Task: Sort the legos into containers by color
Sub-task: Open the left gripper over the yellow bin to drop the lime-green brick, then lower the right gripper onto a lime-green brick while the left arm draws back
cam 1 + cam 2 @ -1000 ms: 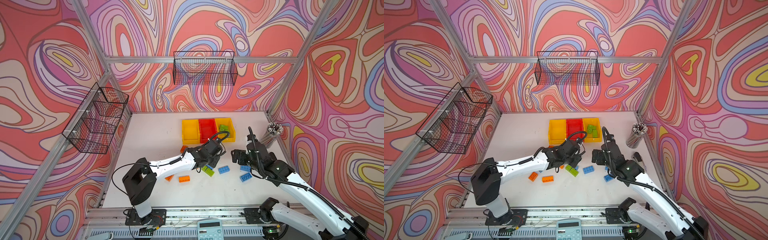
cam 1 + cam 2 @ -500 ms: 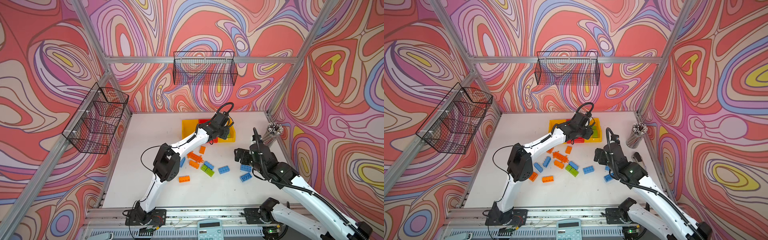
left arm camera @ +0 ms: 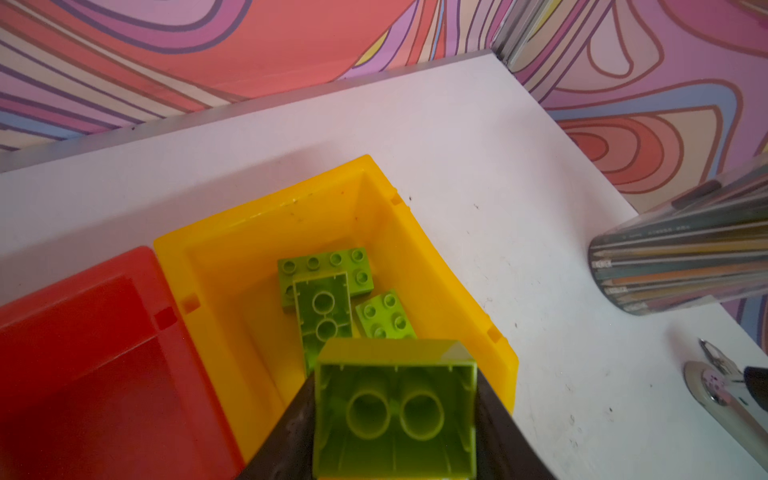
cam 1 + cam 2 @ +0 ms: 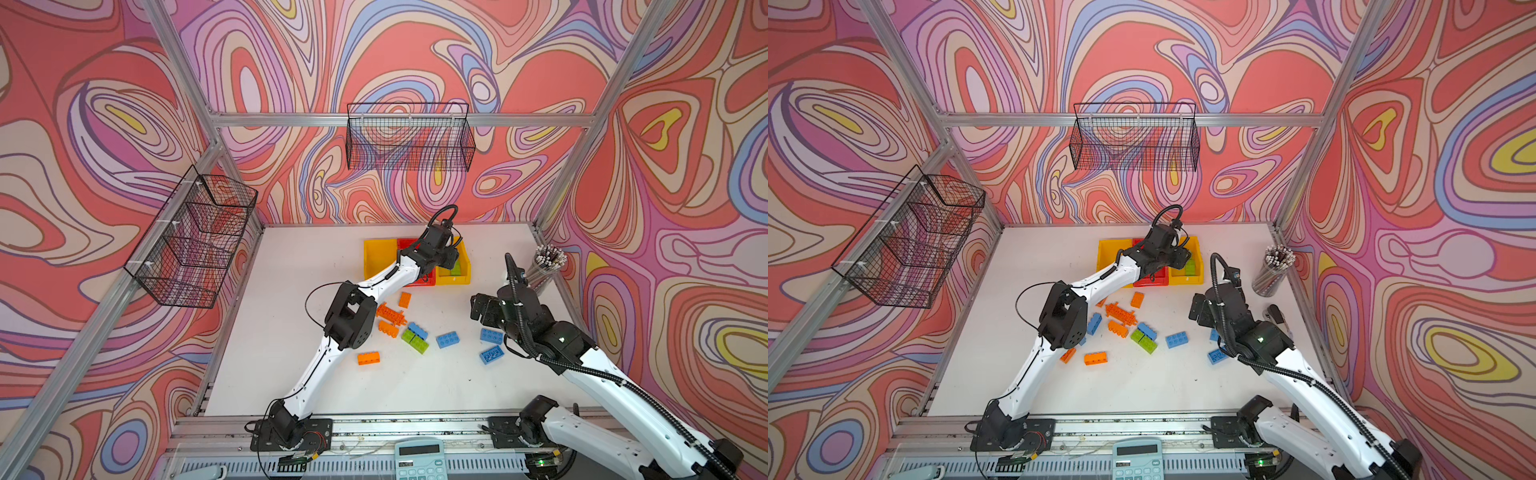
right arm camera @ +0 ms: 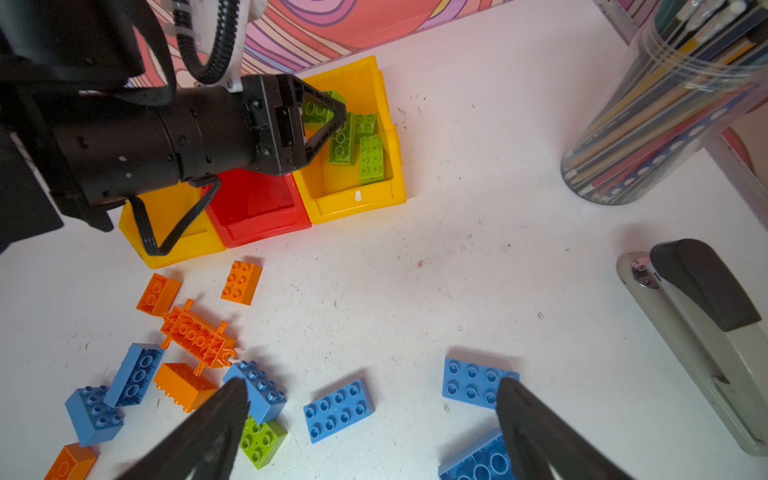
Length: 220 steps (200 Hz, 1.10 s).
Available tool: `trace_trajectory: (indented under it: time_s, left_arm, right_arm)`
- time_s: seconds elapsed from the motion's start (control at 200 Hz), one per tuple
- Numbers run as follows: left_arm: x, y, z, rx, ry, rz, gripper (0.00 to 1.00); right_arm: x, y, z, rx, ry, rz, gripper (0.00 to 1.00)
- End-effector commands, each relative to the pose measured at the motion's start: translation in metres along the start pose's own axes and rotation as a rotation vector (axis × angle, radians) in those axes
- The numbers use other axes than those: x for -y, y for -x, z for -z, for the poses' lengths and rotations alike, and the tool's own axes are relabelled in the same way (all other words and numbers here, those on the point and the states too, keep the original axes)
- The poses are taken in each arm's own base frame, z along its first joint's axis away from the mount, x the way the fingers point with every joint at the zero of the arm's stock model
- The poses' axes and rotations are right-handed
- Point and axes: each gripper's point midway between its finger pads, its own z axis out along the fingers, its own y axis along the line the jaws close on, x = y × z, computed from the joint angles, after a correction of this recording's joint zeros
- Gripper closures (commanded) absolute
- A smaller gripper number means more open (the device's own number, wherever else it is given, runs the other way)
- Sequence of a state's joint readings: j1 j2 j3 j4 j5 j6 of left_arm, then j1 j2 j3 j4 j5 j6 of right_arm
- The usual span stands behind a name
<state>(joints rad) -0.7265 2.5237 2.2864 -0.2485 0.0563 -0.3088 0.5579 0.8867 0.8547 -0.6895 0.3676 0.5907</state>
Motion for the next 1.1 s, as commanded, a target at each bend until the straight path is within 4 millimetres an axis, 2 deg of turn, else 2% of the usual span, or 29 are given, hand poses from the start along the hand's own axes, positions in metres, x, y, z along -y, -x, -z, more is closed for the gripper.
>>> trace_trajectory:
  time_s: [0.0,0.02,0.045,0.175,0.29,0.366,0.526,0.641,0.716,0.801,0.946,1.097]
  left_arm:
    - [0.012,0.026,-0.001,0.090,-0.040,0.008,0.21]
    - [0.013,0.027,-0.001,0.094,-0.044,0.008,0.13]
    - [0.013,0.028,-0.001,0.101,-0.048,0.009,0.07]
    - [0.021,0.042,0.009,0.155,-0.081,0.008,0.00]
    - [0.025,0.057,0.028,0.210,-0.094,0.013,0.00]
    - [0.028,0.070,0.050,0.254,-0.107,0.018,0.00]
    - [0.023,0.065,0.102,0.278,-0.085,0.017,0.00]
    - [0.006,0.043,0.138,0.234,-0.013,0.025,0.00]
    - [-0.008,0.018,0.161,0.186,0.039,0.040,0.00]
    - [-0.024,-0.015,0.185,0.122,0.097,0.062,0.00]
    - [-0.054,-0.077,0.224,0.006,0.201,0.120,0.00]
    - [-0.069,-0.129,0.259,-0.084,0.237,0.167,0.00]
  right_arm:
    - [0.002,0.007,0.005,0.013,-0.019,-0.006,0.02]
    - [0.002,0.008,0.005,0.014,-0.018,-0.006,0.02]
    - [0.000,0.008,0.006,0.013,-0.013,-0.003,0.02]
    - [0.000,0.012,0.007,0.021,-0.017,-0.001,0.02]
    - [0.000,0.012,0.007,0.015,-0.023,0.007,0.02]
    - [0.000,0.010,0.004,0.003,-0.032,0.019,0.02]
    - [-0.010,0.000,-0.010,-0.055,-0.007,0.049,0.02]
    - [-0.027,-0.019,-0.027,-0.137,0.053,0.065,0.09]
    - [-0.037,-0.034,-0.039,-0.185,0.106,0.068,0.13]
    - [-0.047,-0.050,-0.050,-0.224,0.148,0.062,0.18]
    - [-0.064,-0.079,-0.062,-0.286,0.197,0.083,0.20]
    - [-0.090,-0.109,-0.070,-0.353,0.254,0.131,0.21]
